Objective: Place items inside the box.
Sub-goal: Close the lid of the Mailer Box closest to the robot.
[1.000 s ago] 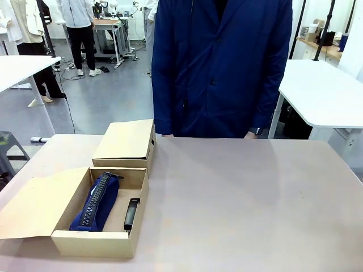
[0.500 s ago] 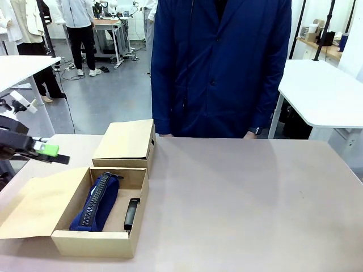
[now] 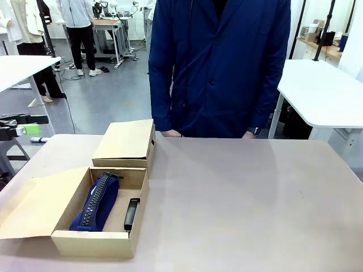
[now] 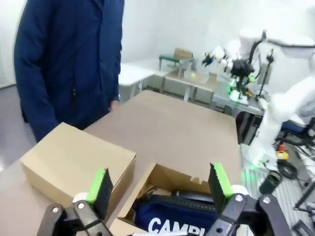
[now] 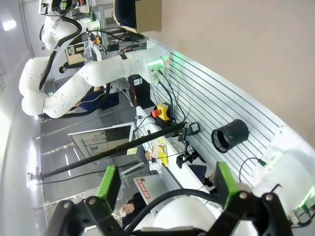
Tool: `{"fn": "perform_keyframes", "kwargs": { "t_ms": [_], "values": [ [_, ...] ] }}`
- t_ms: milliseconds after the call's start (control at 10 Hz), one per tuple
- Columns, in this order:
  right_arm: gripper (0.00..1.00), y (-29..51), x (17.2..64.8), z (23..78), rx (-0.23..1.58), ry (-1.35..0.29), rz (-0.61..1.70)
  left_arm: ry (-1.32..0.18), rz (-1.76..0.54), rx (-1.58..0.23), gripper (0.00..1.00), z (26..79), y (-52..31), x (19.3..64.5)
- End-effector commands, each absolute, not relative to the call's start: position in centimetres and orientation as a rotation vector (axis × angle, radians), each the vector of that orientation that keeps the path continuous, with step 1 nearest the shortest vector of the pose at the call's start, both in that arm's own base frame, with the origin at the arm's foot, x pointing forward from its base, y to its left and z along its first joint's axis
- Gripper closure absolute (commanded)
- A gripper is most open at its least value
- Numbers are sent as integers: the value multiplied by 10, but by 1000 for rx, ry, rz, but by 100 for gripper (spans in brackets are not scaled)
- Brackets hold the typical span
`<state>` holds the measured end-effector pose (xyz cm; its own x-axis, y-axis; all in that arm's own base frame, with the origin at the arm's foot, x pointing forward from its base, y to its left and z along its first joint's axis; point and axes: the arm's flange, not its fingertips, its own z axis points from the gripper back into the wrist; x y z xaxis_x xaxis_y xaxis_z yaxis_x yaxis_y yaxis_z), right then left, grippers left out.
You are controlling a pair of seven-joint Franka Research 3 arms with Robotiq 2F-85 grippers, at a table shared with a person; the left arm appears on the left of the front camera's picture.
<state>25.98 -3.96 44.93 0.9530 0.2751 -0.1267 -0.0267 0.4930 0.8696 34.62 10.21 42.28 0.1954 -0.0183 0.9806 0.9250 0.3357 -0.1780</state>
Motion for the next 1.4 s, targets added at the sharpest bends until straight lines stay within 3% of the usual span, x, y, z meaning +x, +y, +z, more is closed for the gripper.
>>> {"fn": "perform_keyframes", "kwargs": {
  "t_ms": [0, 100, 200, 400, 500, 700, 900, 1000, 1100, 1300],
  "values": [
    [0, -40, 259, 450, 1062, 252, 201, -988, -865, -1072, 0, 407, 84, 344],
    [0, -40, 259, 450, 1062, 252, 201, -1175, -849, -1007, 0, 423, 102, 346],
    [0, -40, 259, 450, 1062, 252, 201, -1172, -997, -883, 0, 419, 106, 347],
    [0, -40, 259, 450, 1062, 252, 201, -1079, -1273, -759, 0, 385, 154, 347],
    [0, -40, 259, 450, 1062, 252, 201, -971, -1332, -807, 0, 367, 187, 349],
    [0, -40, 259, 450, 1062, 252, 201, -917, -1296, -849, 0, 348, 234, 341],
    [0, -40, 259, 450, 1062, 252, 201, -770, -1332, -864, 0, 320, 269, 332],
    [0, -40, 259, 450, 1062, 252, 201, -876, -1172, -773, 0, 317, 270, 338],
    [0, -40, 259, 450, 1062, 252, 201, -803, -1292, -854, 0, 321, 258, 326],
    [0, -40, 259, 450, 1062, 252, 201, -802, -1252, -835, 0, 310, 273, 329]
  ]
}}
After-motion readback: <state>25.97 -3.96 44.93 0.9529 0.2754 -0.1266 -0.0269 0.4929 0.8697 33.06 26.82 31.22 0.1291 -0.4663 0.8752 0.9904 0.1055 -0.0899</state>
